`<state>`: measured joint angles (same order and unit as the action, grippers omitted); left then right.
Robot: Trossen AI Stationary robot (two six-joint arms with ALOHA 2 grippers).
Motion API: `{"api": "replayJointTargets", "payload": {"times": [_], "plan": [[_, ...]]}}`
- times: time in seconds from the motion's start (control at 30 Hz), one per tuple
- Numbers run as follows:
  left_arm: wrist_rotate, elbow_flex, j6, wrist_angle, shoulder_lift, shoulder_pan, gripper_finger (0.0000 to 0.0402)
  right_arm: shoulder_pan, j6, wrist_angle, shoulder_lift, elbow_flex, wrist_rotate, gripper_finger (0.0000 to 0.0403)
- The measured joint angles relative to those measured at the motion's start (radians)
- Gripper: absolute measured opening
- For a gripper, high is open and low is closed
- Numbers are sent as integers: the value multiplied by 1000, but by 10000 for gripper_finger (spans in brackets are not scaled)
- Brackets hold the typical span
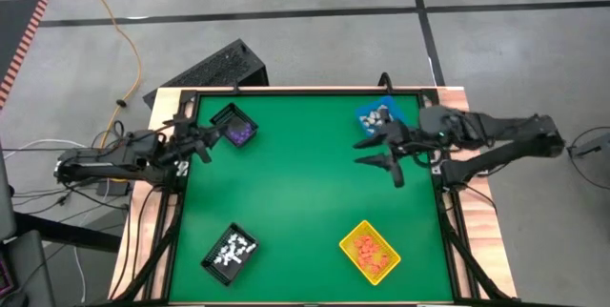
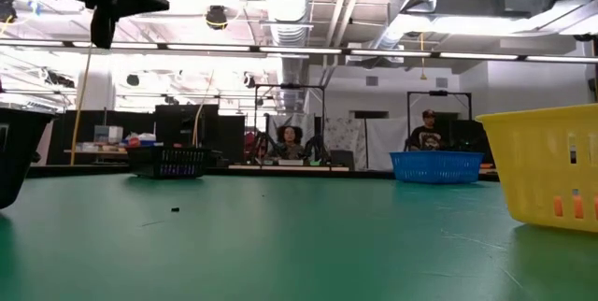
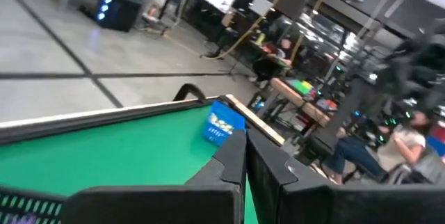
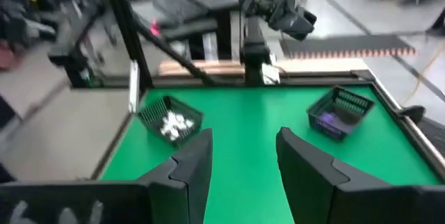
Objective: Sort Halloween decoration
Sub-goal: Return to Home Position
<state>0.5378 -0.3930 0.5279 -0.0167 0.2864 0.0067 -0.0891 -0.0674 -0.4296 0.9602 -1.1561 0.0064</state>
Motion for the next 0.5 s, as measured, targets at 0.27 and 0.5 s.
{"api": "replayJointTargets", "payload": {"times": [0.27,0.5], "plan": [[26,-2,-73,-123,-89,0,0,7,-111,363,-333,485,18,178],[57,-2,-140,-234,-262,0,0,6,-120,395,-593,678,122,178]]}}
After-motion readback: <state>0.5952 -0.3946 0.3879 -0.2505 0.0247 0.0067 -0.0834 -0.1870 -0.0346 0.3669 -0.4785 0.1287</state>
